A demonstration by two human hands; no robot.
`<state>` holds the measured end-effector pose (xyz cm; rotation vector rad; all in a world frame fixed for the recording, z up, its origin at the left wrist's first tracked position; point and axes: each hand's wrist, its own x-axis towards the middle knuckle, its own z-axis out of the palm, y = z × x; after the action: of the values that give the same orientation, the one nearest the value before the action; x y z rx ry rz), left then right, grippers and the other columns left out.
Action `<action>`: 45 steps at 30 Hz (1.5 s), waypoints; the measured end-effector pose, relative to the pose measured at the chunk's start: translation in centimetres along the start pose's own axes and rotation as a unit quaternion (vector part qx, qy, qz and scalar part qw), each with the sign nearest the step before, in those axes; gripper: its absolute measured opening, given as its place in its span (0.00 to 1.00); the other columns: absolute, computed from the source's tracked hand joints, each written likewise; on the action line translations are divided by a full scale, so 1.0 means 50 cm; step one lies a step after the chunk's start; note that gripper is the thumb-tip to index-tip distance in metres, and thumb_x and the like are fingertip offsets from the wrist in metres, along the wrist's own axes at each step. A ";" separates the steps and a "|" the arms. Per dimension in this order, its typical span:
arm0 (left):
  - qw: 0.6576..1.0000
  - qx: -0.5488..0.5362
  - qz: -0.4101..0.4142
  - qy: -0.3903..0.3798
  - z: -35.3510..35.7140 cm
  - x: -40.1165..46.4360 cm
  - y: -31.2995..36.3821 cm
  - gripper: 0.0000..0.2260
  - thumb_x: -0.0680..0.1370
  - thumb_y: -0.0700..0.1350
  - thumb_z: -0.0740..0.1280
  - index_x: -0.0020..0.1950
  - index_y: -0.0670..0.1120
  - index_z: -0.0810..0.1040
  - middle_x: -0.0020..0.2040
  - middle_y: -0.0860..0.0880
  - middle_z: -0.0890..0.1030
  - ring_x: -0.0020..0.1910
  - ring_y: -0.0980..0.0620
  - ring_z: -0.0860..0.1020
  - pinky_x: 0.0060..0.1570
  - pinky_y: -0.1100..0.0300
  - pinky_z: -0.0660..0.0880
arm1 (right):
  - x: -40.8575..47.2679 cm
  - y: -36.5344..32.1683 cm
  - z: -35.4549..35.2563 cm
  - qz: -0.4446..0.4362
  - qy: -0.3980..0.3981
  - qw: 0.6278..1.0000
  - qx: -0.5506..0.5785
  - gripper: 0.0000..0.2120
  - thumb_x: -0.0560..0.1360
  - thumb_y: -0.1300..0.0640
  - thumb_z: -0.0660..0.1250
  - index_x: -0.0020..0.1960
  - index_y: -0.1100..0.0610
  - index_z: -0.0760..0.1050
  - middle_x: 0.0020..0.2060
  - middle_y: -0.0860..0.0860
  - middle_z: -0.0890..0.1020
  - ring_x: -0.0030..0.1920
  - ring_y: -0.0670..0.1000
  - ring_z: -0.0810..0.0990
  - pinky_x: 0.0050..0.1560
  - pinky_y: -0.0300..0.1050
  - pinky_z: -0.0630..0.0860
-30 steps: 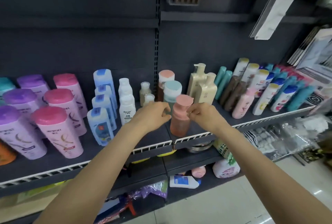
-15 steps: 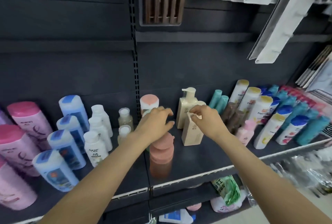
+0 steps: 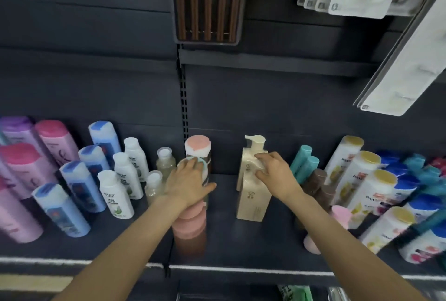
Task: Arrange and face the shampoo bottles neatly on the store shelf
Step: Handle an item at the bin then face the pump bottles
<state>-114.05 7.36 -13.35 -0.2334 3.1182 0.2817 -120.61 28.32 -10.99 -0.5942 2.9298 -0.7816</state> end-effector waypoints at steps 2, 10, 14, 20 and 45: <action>1.000 0.005 -0.018 -0.002 0.009 -0.001 0.003 0.33 0.76 0.61 0.60 0.75 0.46 0.57 0.77 0.47 0.56 0.76 0.47 0.54 0.72 0.52 0.58 | 0.011 0.013 -0.006 -0.003 0.000 1.000 0.009 0.22 0.77 0.56 0.64 0.70 0.59 0.67 0.63 0.56 0.71 0.59 0.55 0.74 0.58 0.40 0.68; 0.999 -0.010 -0.050 -0.010 0.004 -0.003 0.021 0.30 0.78 0.57 0.60 0.76 0.47 0.57 0.77 0.49 0.55 0.76 0.48 0.52 0.71 0.52 0.58 | 0.010 0.019 -0.015 -0.007 0.037 0.993 0.109 0.19 0.72 0.55 0.72 0.61 0.58 0.77 0.51 0.53 0.81 0.46 0.46 0.74 0.45 0.34 0.67; 0.998 -0.016 -0.054 -0.004 -0.008 -0.001 0.018 0.26 0.78 0.57 0.60 0.73 0.47 0.63 0.74 0.49 0.62 0.73 0.48 0.60 0.66 0.52 0.64 | -0.002 -0.002 -0.033 -0.006 0.079 0.981 0.176 0.12 0.71 0.58 0.73 0.52 0.61 0.80 0.46 0.56 0.83 0.47 0.54 0.80 0.47 0.39 0.72; 0.979 -0.194 0.029 0.054 -0.049 0.000 0.048 0.17 0.77 0.53 0.65 0.64 0.48 0.74 0.62 0.53 0.77 0.62 0.54 0.74 0.61 0.62 0.68 | 0.013 -0.031 -0.098 -0.005 0.140 0.945 0.295 0.11 0.68 0.55 0.75 0.50 0.52 0.82 0.41 0.45 0.84 0.45 0.45 0.82 0.52 0.49 0.79; 0.714 -0.685 -0.135 0.044 -0.156 -0.007 0.050 0.12 0.75 0.48 0.69 0.50 0.39 0.81 0.46 0.42 0.83 0.46 0.48 0.81 0.40 0.59 0.80 | 0.016 -0.051 -0.241 -0.066 0.102 0.833 0.540 0.16 0.78 0.57 0.64 0.65 0.54 0.75 0.58 0.48 0.81 0.59 0.46 0.79 0.59 0.41 0.77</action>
<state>-113.98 8.43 -5.22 -0.6366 2.1158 2.4580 -122.21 31.61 0.80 -0.5709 2.0045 -2.3197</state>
